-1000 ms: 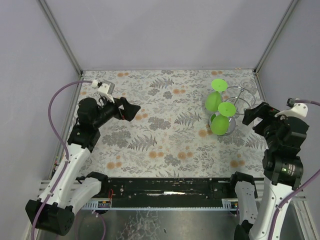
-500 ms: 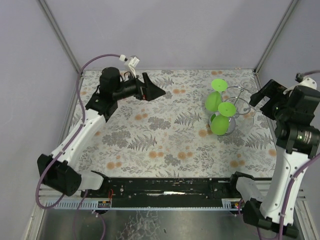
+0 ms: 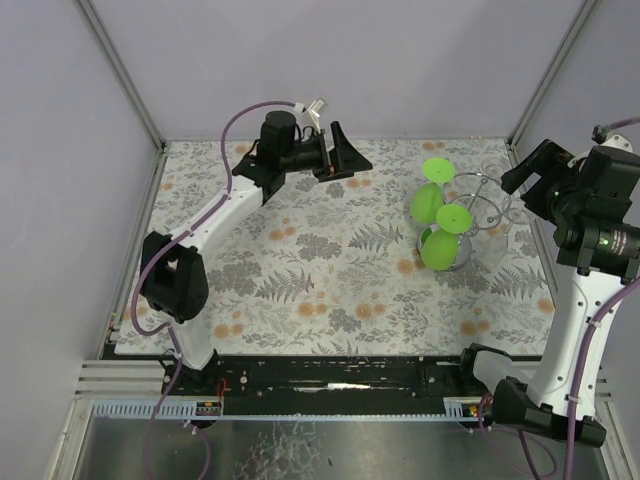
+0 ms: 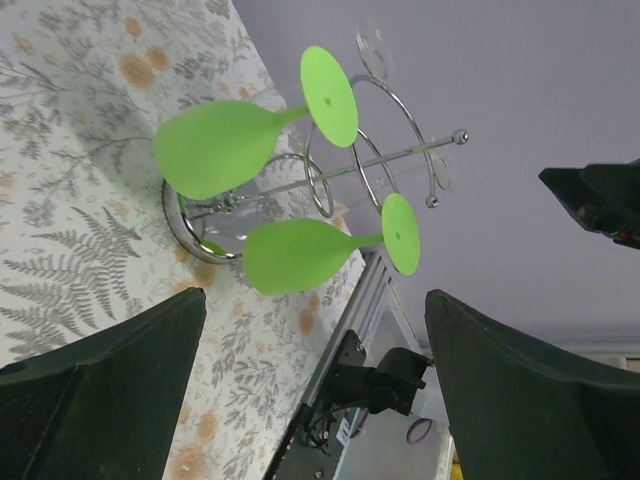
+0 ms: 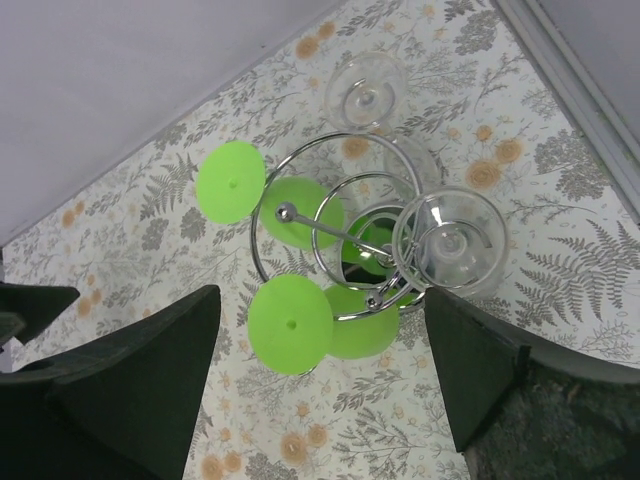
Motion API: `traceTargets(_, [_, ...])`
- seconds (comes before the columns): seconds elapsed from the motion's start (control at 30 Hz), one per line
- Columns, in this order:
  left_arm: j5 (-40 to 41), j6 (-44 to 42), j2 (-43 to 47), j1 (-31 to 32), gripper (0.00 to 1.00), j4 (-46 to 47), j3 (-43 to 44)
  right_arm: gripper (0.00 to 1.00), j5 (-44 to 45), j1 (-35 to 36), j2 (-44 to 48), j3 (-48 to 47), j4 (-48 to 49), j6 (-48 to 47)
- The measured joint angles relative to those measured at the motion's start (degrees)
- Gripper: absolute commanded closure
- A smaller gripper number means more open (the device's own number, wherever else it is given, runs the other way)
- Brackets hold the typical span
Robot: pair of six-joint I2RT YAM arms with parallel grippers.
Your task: Take the wine glass off the wine glass rack
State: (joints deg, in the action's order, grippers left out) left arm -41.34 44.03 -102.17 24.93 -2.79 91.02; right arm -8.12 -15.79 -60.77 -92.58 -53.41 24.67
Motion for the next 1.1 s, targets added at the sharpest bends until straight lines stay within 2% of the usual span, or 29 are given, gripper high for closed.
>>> traceTargets(0.17, [-1.84, 2.71, -2.32, 1.88, 0.11, 1.62, 1.33, 0.14, 4.15, -0.04, -0.66, -0.87, -1.46, 1.09])
traceTargets(0.37, [-4.17, 4.17, -2.34, 2.47, 0.1, 4.37, 1.38, 0.13, 5.95, -2.78, 1.75, 3.5, -2.45, 3.3])
traceTargets(0.5, [-4.52, 4.11, -2.34, 2.47, 0.1, 5.4, 1.29, 0.1, 3.82, -7.76, 1.55, 7.08, -2.27, 4.11])
traceTargets(0.63, [-4.42, 3.96, -2.34, 2.47, 0.09, 6.99, 1.31, 0.09, 0.13, -12.44, -2.73, 8.02, -0.2, 4.83])
traceTargets(0.87, [-4.28, 3.98, -2.34, 2.47, 0.09, 8.48, 1.31, 0.1, -3.93, -16.5, -13.79, 1.92, 4.2, 6.6])
traceTargets(1.1, [-4.57, 3.98, -2.34, 2.47, 0.09, 9.7, 1.29, 0.14, -6.08, -20.96, -11.32, 3.15, 7.69, 10.58])
